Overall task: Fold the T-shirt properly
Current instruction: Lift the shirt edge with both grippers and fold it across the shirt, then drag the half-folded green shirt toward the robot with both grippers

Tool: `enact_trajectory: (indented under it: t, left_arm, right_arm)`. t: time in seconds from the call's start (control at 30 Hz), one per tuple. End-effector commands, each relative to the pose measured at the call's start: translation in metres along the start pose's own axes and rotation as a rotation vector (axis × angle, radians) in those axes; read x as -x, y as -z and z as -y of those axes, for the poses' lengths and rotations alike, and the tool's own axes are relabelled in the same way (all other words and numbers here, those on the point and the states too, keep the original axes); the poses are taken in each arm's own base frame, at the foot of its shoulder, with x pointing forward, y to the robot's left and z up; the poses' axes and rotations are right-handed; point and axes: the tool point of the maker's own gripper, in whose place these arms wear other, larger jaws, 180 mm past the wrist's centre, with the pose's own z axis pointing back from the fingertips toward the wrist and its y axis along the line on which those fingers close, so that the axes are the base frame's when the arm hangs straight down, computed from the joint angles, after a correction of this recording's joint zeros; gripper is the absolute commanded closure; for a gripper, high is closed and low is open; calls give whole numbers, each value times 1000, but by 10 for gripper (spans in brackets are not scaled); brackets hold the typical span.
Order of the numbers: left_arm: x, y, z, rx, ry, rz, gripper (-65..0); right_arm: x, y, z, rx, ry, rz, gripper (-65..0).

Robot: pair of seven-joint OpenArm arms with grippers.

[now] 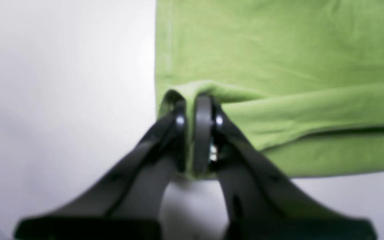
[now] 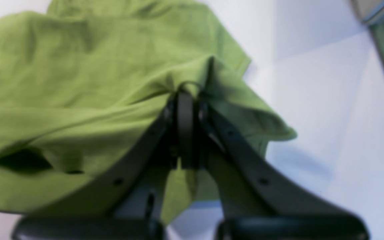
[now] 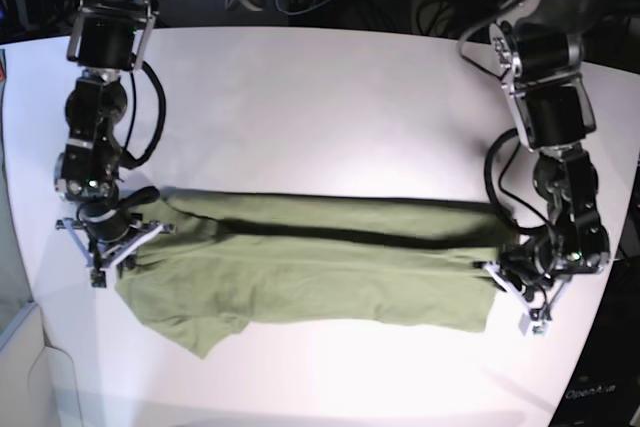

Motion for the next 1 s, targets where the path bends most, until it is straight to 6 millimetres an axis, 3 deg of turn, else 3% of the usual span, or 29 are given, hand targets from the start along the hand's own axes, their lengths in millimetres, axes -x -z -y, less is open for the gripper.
enact_trajectory:
  t: [0.0, 0.2, 0.4, 0.7, 0.77, 0.97]
  left_arm:
    - [-27, -7, -1, -3, 8, 69, -12]
    - [-17, 0, 0, 11, -10, 44, -12]
    - [-8, 8, -2, 16, -24, 28, -12]
    - [-5, 6, -6, 9, -21, 19, -12]
    - [-3, 5, -15, -5, -24, 15, -11]
    - [-5, 3, -18, -11, -14, 17, -11]
  right_arm:
    - [-22, 1, 5, 1, -6, 64, -4]
    - [-16, 9, 8, -1, -1, 66, -4]
    - [-24, 11, 7, -3, 0, 77, -6]
    - [-32, 15, -38, -96, -94, 84, -6]
    - [-28, 19, -38, -97, -92, 71, -7]
    - [-27, 25, -28, -83, -98, 49, -7]
